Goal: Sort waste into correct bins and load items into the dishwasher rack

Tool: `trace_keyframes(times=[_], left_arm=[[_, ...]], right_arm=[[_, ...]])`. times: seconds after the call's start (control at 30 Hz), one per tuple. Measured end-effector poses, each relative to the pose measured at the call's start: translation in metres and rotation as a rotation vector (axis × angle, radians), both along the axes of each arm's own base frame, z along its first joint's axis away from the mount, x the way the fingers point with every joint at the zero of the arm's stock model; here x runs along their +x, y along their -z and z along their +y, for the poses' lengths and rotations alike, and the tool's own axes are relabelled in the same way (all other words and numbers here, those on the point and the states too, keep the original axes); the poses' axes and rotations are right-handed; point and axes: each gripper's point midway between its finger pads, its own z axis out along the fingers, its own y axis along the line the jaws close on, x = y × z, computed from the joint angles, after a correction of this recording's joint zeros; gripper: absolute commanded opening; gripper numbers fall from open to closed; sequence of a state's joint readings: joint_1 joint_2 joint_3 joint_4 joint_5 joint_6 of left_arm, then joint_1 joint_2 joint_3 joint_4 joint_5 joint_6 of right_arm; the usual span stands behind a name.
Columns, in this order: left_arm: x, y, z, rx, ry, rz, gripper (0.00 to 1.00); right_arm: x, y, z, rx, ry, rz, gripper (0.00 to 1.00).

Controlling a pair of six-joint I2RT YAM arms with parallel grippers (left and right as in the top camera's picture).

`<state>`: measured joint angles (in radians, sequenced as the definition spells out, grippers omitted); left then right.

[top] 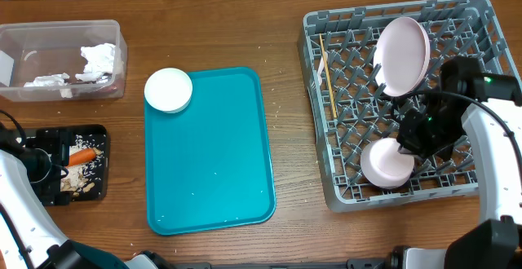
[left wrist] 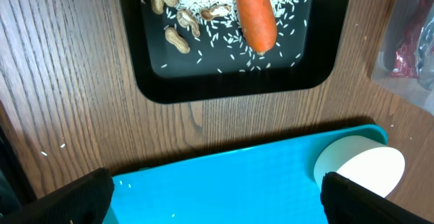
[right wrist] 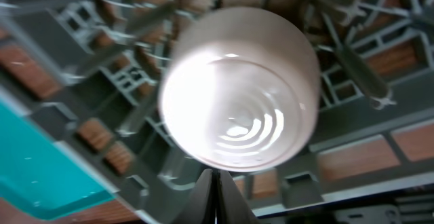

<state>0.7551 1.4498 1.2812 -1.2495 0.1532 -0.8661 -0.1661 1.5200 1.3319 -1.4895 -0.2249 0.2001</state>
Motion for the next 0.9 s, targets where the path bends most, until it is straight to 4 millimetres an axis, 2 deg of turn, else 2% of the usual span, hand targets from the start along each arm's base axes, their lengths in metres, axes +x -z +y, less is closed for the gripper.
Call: trace_keyframes(times=[0.03, 0.1, 0.13, 0.23, 0.27, 0.5, 0.6, 0.7, 0.9], left_arm=[[0.000, 0.000, 0.000, 0.000, 0.000, 0.000, 1.00], [0.000, 0.000, 0.000, 0.001, 0.000, 0.000, 1.00], [0.000, 0.000, 0.000, 0.001, 0.000, 0.000, 1.00], [0.000, 0.000, 0.000, 0.000, 0.000, 0.000, 1.00], [0.000, 0.000, 0.000, 0.000, 0.000, 0.000, 1.00], [0.000, 0.000, 0.000, 0.001, 0.000, 0.000, 1.00], [0.000, 0.000, 0.000, 0.001, 0.000, 0.000, 1.00], [0.000, 0.000, 0.000, 0.000, 0.000, 0.000, 1.00], [0.000, 0.000, 0.000, 0.001, 0.000, 0.000, 1.00]], right_arm=[[0.004, -0.008, 0.007, 0.033, -0.013, -0.043, 0.24], [0.012, -0.024, 0.020, 0.093, -0.058, -0.139, 0.56], [0.016, -0.034, 0.029, 0.127, -0.089, -0.196, 0.68], [0.024, -0.059, 0.059, 0.224, -0.175, -0.334, 0.96], [0.027, -0.066, 0.068, 0.254, -0.205, -0.372, 1.00], [0.053, -0.107, 0.154, 0.456, -0.476, -0.637, 1.00], [0.059, -0.116, 0.191, 0.508, -0.555, -0.697, 1.00], [0.065, -0.106, 0.229, 0.518, -0.598, -0.696, 1.00], [0.076, -0.061, 0.308, 0.498, -0.673, -0.682, 0.93]])
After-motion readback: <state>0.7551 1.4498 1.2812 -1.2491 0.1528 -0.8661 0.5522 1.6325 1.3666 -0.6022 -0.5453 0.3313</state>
